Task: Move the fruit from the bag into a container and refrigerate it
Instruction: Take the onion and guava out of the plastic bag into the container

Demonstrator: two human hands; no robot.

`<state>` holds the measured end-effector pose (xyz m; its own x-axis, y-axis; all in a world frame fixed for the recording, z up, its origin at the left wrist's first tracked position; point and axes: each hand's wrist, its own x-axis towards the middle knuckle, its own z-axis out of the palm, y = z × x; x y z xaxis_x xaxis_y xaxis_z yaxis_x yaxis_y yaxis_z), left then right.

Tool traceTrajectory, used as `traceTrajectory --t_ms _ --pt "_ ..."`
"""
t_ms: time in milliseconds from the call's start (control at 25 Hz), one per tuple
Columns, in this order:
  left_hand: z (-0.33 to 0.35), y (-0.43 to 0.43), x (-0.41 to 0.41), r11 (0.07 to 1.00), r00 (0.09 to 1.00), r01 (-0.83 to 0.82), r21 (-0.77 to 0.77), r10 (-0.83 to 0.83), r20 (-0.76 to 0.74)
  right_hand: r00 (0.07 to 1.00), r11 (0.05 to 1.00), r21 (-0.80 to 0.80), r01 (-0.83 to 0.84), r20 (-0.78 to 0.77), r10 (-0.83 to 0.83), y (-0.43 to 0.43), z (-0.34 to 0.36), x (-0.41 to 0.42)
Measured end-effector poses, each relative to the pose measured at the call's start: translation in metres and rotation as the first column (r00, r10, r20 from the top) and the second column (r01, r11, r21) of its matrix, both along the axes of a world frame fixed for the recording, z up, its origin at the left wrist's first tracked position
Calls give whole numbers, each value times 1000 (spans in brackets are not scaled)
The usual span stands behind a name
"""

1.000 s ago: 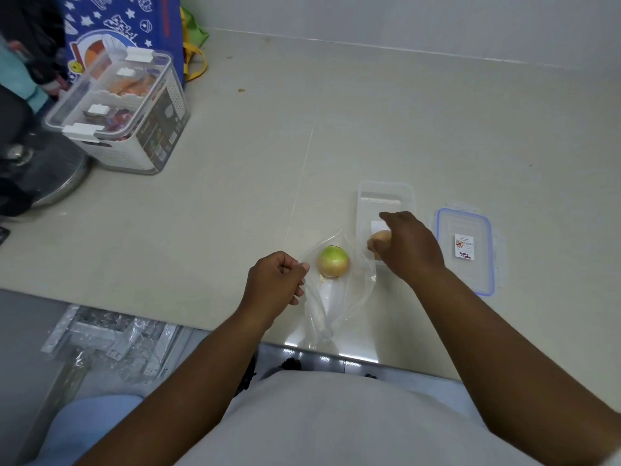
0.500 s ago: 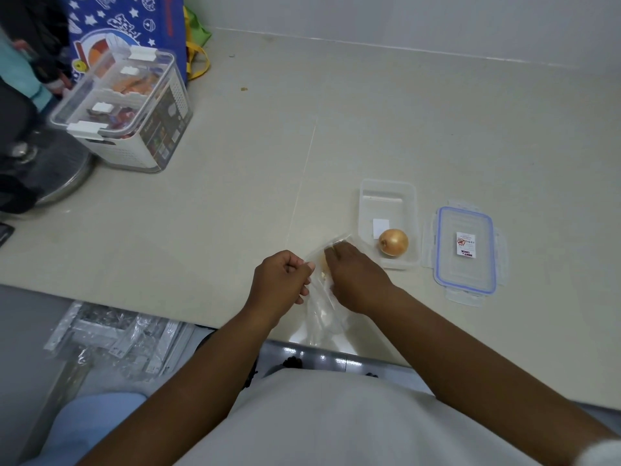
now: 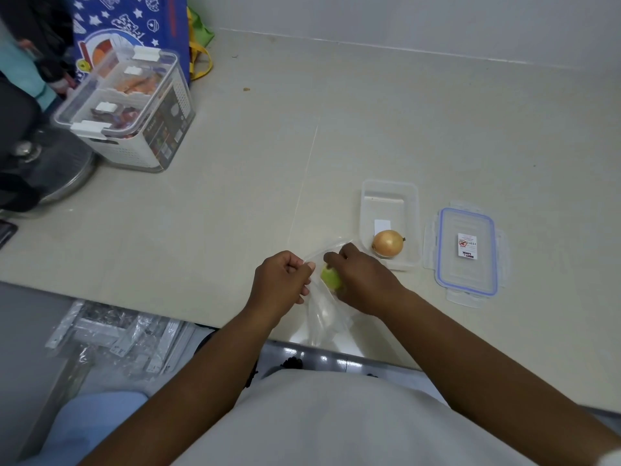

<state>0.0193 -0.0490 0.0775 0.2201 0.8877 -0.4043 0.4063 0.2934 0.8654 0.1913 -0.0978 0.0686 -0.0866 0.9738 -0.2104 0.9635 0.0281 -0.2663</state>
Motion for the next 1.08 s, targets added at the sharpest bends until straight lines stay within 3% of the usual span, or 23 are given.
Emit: traceTrajectory --t_ms 160,240,320,400,480,760,960,1080 --pt "1 4 2 1000 1000 -19 -4 19 19 926 967 193 169 -368 -89 -16 34 18" --pt "0 5 3 1000 1000 -22 -9 22 14 868 889 309 337 -468 -166 -11 42 40" --pt "0 4 5 1000 1000 -17 -16 17 10 801 802 301 516 -502 -327 4 41 65" --pt "-1 4 6 1000 1000 -12 -18 12 9 762 769 195 609 -413 -498 26 31 88" --pt "-1 5 5 1000 1000 -8 -16 8 7 781 792 88 604 -263 -566 48 17 104" --pt "-3 7 2 1000 1000 -7 -18 7 7 849 837 -156 524 24 -527 88 -24 116" --pt "-4 9 0 999 999 -20 -29 21 33 867 863 -90 497 60 -494 80 -17 109" --pt "-6 12 -5 999 999 -32 -23 33 43 871 839 240 488 -201 -449 43 -4 90"
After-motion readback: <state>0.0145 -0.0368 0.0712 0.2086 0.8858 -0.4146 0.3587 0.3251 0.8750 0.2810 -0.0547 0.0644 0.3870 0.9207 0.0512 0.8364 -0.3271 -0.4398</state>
